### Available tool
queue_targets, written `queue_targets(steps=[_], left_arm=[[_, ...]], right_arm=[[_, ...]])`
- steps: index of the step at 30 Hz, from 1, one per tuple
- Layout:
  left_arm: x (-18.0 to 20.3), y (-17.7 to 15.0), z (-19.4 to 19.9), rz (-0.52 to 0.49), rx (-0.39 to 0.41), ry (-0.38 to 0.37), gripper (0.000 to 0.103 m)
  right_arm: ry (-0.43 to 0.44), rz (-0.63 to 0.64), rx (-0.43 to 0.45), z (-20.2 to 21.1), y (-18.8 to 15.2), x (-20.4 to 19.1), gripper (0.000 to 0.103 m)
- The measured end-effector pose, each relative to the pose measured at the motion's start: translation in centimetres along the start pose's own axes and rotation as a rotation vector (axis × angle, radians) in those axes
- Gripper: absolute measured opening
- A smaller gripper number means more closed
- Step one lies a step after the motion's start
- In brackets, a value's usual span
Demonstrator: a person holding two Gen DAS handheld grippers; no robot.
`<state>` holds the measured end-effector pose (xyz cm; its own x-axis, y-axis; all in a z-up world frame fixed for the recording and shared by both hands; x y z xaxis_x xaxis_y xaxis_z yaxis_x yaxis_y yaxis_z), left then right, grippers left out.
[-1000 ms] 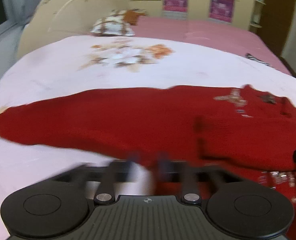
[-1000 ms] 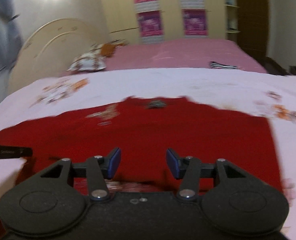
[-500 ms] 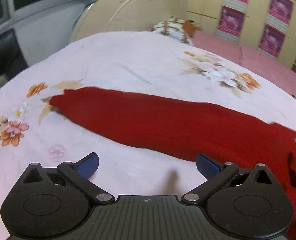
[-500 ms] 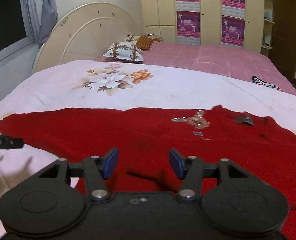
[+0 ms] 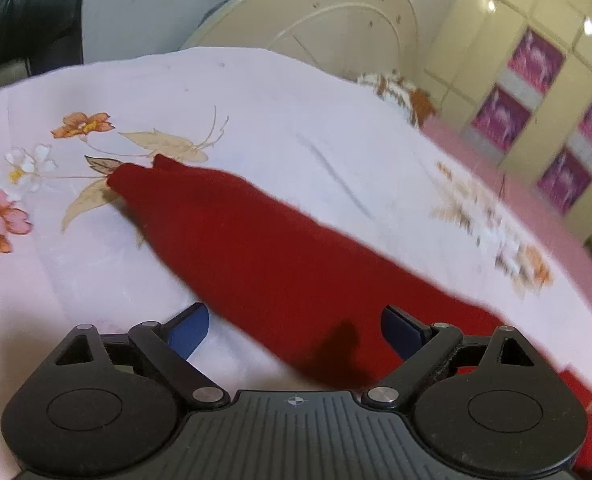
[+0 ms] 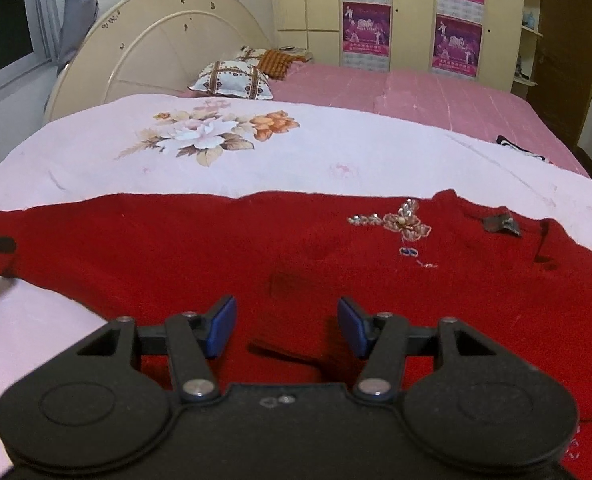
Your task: Fold small clothes
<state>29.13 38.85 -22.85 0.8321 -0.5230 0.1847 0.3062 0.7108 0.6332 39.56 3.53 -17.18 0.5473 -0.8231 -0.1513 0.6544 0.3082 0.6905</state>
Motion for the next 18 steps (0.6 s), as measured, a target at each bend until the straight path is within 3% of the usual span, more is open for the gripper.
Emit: queue_targets(steps=[1, 3, 5, 7, 8, 9, 14, 18], left_arm=[[0.0, 0.3, -0.4, 0.019, 0.007, -0.014, 0.079], [-0.1, 0.9, -1.0, 0.037, 0.013, -0.015, 0.034], [-0.8, 1.4, -1.9, 0.103, 0.004, -0.013, 0.024], [-1.2, 1.9, -2.3, 0.134, -0.005, -0.019, 0.024], [-1.0, 1.9, -2.2, 0.133, -0.002, -0.017, 0.018], [-0.6, 2.0, -2.1, 0.112, 0.011, -0.006, 0.005], [1.3, 2.4, -0.3, 0.047, 0.098, -0.026, 0.005], [6.0, 2.5, 3.6, -0.097, 0.198, -0.155, 0.005]], right_arm=[[0.001, -0.002, -0.001, -0.1, -0.1, 0.0, 0.055], [0.003, -0.007, -0.003, -0.2, -0.1, 0.1, 0.055], [0.005, -0.016, -0.003, -0.3, -0.2, 0.2, 0.055], [0.011, -0.026, -0.002, -0.3, -0.1, 0.3, 0.055], [0.013, -0.027, 0.0, -0.3, -0.2, 0.3, 0.055], [0.013, -0.026, 0.001, -0.3, -0.1, 0.3, 0.055], [0.008, -0.022, 0.014, -0.2, 0.0, 0.5, 0.055], [-0.006, -0.024, -0.014, -0.9, -0.4, 1.1, 0.054]])
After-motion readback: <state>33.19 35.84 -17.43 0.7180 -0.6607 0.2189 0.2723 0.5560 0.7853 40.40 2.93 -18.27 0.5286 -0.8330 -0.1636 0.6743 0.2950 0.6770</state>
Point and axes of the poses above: each gripper's, at about its wrist camera, not at the fingertips, and z roughly against the way its jaws point, x to its right, y to its top, the point moved 3 cm from there along -z, roughly the way its jaws point, and after that the axes turned 9 degrees about y, right-handed, at the moved point
